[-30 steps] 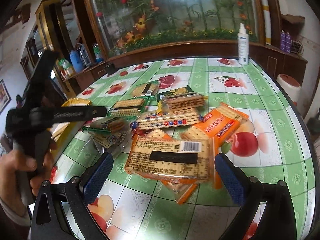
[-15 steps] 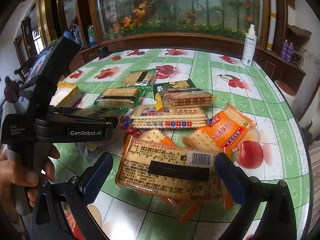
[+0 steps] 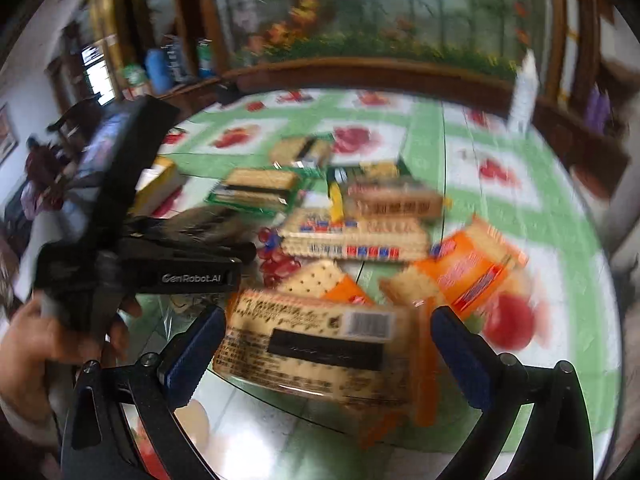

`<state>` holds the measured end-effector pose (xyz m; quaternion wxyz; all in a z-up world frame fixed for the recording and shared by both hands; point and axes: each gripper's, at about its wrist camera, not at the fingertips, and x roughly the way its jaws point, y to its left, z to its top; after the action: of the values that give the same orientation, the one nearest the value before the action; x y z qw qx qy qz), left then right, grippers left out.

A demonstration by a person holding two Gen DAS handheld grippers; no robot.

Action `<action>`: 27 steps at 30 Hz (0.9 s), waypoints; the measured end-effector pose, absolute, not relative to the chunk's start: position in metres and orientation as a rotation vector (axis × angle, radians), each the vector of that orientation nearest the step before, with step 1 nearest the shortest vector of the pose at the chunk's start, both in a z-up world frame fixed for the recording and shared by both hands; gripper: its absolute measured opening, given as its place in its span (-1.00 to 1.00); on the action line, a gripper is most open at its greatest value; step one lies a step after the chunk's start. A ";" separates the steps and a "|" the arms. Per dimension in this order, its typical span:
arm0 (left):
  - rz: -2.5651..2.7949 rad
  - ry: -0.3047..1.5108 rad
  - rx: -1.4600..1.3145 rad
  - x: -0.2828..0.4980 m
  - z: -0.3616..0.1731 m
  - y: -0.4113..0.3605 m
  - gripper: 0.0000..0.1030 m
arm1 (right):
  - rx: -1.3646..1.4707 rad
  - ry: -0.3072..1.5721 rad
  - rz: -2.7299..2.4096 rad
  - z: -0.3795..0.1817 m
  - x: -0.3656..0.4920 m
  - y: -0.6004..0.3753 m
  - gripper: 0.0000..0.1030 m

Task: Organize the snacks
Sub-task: 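Grasp the round biscuit pack with the left tool while the right tool grasps a beige cracker pack, then carry both held packs over the yellow-rimmed tray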

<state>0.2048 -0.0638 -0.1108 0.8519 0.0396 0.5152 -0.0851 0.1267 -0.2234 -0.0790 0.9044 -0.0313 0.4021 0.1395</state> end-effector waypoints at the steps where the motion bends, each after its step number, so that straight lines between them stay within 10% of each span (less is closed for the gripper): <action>1: -0.183 1.083 0.084 0.205 -0.111 -0.064 0.67 | -0.120 0.802 0.337 -0.075 0.120 -0.221 1.00; 13: -0.234 1.079 0.121 0.203 -0.111 -0.065 0.68 | -0.867 0.895 0.614 -0.112 0.126 -0.157 0.96; 23: -0.224 1.041 0.110 0.196 -0.110 -0.043 0.51 | -0.356 0.979 0.656 -0.100 0.137 -0.206 0.13; 27: -0.199 1.037 0.088 0.196 -0.110 -0.032 0.49 | -0.274 0.957 0.657 -0.097 0.125 -0.210 0.09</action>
<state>0.1961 -0.0319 -0.1097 0.8630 0.0419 0.4944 -0.0949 0.1254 -0.2098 -0.0973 0.8274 -0.1291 0.4506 0.3094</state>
